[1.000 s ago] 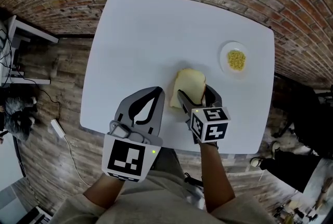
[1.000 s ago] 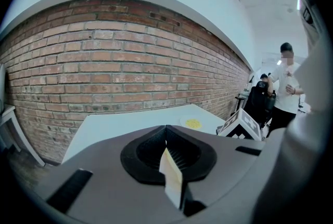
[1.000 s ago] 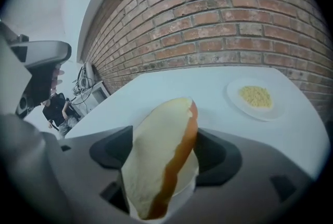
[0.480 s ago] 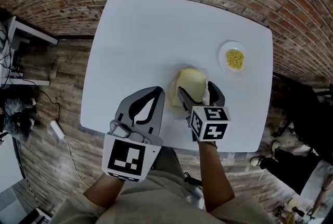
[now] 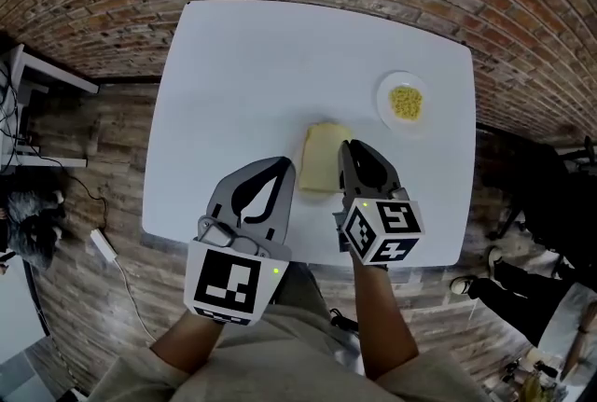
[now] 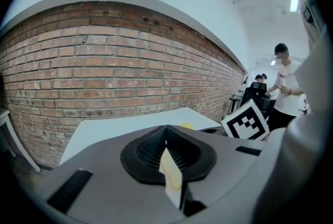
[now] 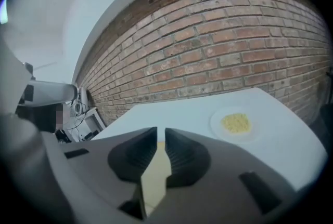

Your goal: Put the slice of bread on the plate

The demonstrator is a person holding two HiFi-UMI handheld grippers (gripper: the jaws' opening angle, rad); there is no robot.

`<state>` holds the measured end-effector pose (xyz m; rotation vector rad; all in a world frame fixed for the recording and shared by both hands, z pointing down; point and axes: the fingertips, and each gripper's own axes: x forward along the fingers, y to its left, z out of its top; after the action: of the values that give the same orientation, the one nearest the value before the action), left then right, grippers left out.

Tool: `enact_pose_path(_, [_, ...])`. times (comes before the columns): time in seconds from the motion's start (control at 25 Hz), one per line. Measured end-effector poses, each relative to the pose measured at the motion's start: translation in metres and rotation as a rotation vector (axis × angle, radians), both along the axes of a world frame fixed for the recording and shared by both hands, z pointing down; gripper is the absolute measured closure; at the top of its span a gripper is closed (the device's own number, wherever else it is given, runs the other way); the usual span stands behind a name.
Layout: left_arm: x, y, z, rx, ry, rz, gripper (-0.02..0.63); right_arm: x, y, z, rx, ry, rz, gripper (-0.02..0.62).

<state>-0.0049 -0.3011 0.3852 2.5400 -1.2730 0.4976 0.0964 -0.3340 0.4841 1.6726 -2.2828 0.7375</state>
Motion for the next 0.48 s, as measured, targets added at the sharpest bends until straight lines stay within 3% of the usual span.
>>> enact_pose_path(0.12, [0.010, 0.004, -0.005, 0.012, 0.010, 0.023, 0.595, 0.003, 0.005, -0.018, 0.040, -0.007, -0.002, 0.586])
enact_pose_path(0.48, [0.033, 0.024, -0.041, 0.076, 0.074, 0.069, 0.595, 0.005, 0.039, -0.103, 0.204, 0.056, -0.014, 0.588])
